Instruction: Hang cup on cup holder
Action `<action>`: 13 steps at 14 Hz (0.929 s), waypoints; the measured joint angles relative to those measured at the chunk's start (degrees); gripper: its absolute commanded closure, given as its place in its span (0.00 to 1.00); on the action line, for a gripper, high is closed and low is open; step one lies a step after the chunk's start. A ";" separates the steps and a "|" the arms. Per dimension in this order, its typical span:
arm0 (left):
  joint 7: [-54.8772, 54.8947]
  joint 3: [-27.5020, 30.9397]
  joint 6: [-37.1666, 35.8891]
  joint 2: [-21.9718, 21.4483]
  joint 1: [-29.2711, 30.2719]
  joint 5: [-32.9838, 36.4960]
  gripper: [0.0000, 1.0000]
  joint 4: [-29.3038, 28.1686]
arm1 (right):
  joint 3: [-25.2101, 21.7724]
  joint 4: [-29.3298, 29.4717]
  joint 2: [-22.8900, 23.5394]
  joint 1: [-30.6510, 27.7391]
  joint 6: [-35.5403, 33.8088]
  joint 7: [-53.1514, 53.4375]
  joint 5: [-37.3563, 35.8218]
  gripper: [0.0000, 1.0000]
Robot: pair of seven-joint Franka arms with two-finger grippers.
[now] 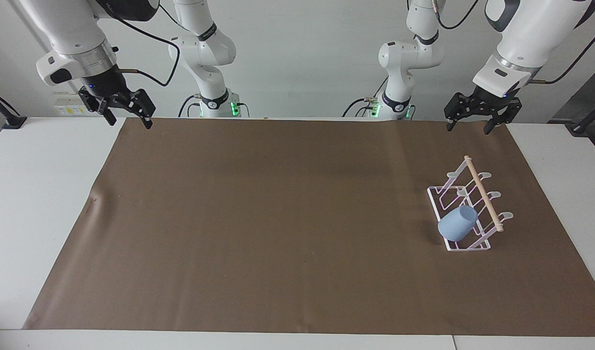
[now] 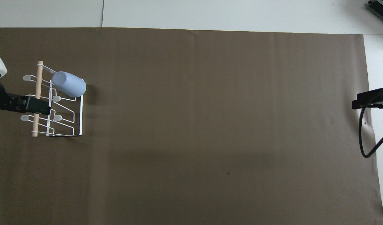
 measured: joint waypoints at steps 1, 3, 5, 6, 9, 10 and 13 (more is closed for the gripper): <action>0.00 0.31 -0.07 0.00 -0.42 0.00 0.00 0.06 | 0.01 -0.01 0.00 0.05 0.04 0.00 -0.21 0.00; 0.00 0.83 -0.27 -0.01 -0.74 0.00 0.00 0.14 | 0.23 -0.01 0.00 0.31 0.19 0.00 -1.84 0.00; 0.00 1.40 -0.86 -0.01 -0.77 0.00 0.00 0.17 | 0.32 -0.01 0.00 0.35 0.50 0.00 -2.23 0.00; 0.01 1.73 -1.02 0.00 -0.77 0.00 0.00 0.17 | 0.32 -0.01 0.00 0.35 0.55 0.00 -2.25 0.00; 0.02 2.06 -1.20 0.04 -0.78 0.00 0.00 0.18 | 0.35 0.01 0.00 0.46 0.55 0.00 -2.26 0.00; 0.02 2.06 -1.20 0.08 -0.79 0.00 0.00 0.18 | 0.36 0.01 0.00 0.48 0.55 0.00 -2.26 0.00; 0.02 2.50 -1.22 0.43 -0.93 0.00 0.00 0.21 | 0.36 0.03 -0.06 0.61 0.55 0.26 -2.25 0.00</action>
